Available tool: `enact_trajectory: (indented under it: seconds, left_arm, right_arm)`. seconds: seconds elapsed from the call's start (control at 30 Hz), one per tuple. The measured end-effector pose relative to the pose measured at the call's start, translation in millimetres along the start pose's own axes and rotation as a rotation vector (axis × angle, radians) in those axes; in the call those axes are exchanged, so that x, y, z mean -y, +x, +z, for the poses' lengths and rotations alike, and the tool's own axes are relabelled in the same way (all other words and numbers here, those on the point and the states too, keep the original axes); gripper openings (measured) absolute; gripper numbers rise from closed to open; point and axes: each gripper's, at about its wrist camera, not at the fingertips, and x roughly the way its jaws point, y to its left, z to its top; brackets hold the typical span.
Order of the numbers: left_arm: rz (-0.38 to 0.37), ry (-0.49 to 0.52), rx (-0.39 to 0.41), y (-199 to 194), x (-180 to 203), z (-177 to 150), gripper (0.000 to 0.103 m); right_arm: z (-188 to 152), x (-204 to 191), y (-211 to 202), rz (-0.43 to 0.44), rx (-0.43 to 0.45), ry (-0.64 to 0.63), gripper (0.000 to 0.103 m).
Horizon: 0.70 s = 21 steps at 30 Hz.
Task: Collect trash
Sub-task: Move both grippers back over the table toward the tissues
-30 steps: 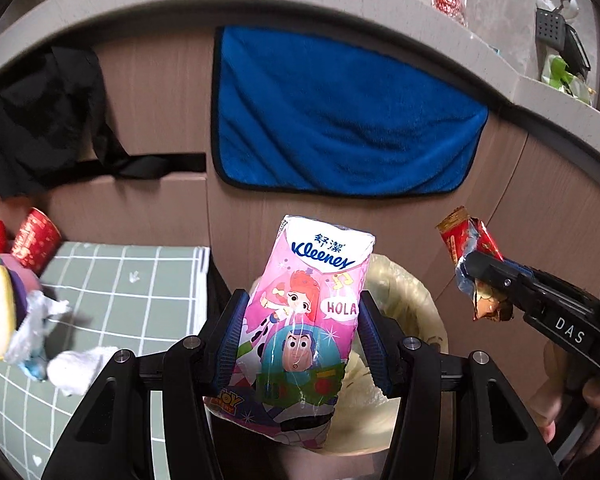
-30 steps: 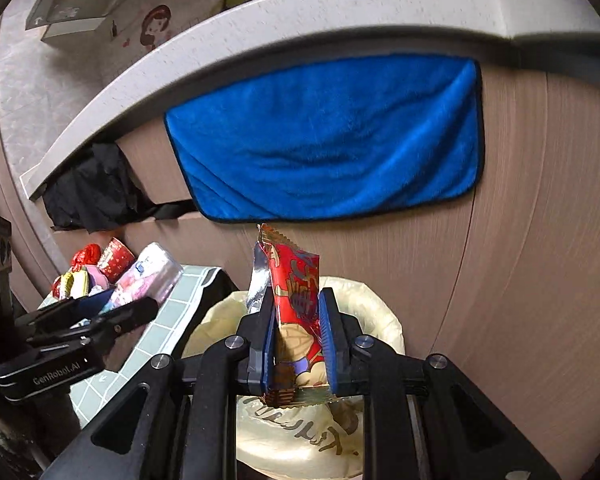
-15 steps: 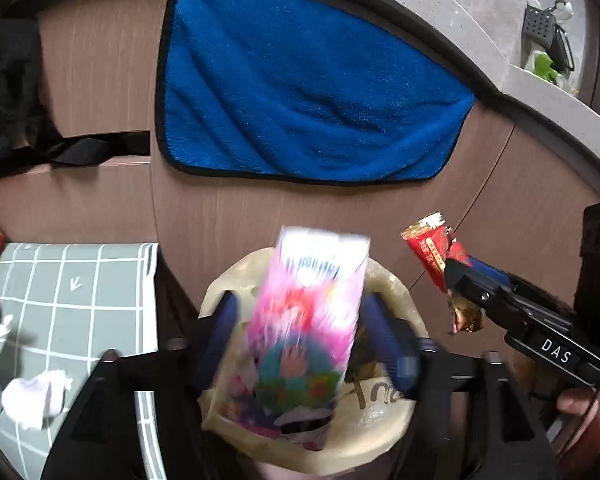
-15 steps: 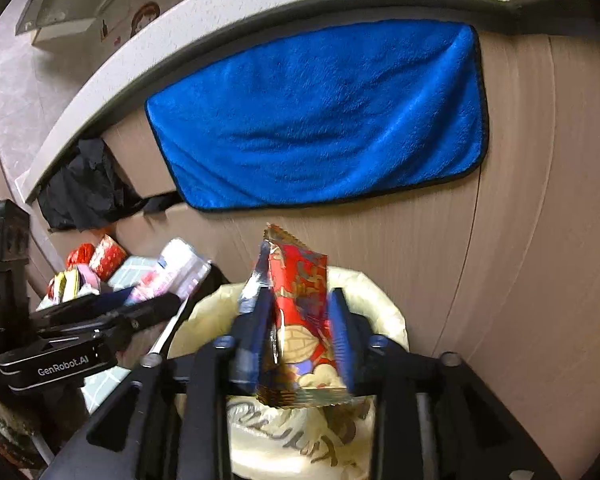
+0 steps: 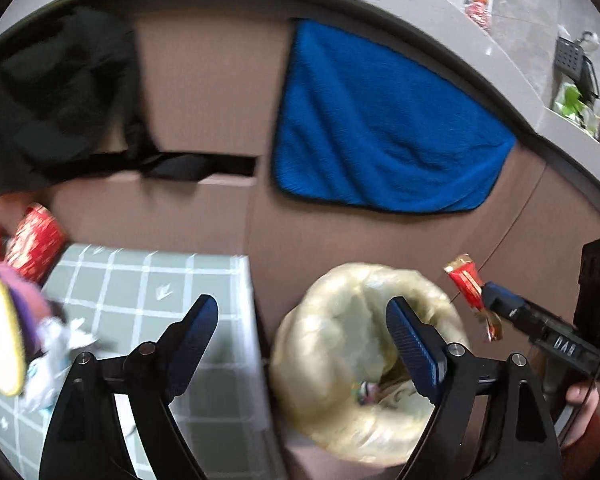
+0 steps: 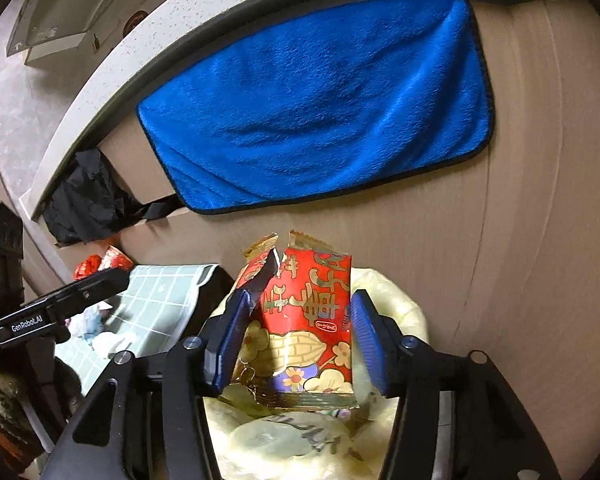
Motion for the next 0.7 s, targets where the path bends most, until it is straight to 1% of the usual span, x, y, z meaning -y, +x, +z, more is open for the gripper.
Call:
enact_trajectory:
  seconds: [0.03,0.1,0.2,0.23,0.27,0.33,0.4,0.53,0.7]
  left_arm:
    - [0.009,-0.010,-0.004,-4.3,-6.8,-2.8,0.086]
    - [0.029,-0.023,-0.009,-13.5,-19.2,-8.5,0.086]
    - [0.071,-0.037,0.003,-27.6,-36.8,-15.1,0.086]
    - [0.092,-0.048,0.012,-33.7,-45.2,-17.6,0.086]
    - [0.102,-0.059,0.019,-38.8,-52.7,-20.0,0.086]
    - [0.118,-0.080,0.032,-47.8,-65.3,-23.5,0.086]
    - [0.138,-0.087,0.045,-55.9,-74.4,-27.1,0.086]
    - [0.189,-0.092,0.070,-73.7,-94.6,-36.7,0.085]
    - [0.197,-0.133,0.084,-94.0,-121.7,-54.1,0.084]
  right_arm:
    - [0.1,-0.9,1.8,0.014,-0.003,0.010,0.061]
    - [-0.5,-5.0,3.3,0.016,0.000,0.009,0.064]
    - [-2.9,-15.7,5.2,0.000,-0.030,-0.026,0.064]
    - [-4.3,-20.8,4.1,-0.018,-0.026,-0.047,0.064]
    - [-6.0,-28.2,2.1,-0.052,-0.017,-0.083,0.064]
    - [-8.0,-39.0,-1.1,-0.093,-0.004,-0.132,0.062]
    - [-9.6,-50.1,-5.1,-0.113,0.005,-0.163,0.062]
    - [-9.6,-66.5,-7.5,-0.091,-0.001,-0.178,0.061]
    - [-14.1,-89.3,-4.8,-0.032,-0.021,-0.180,0.061]
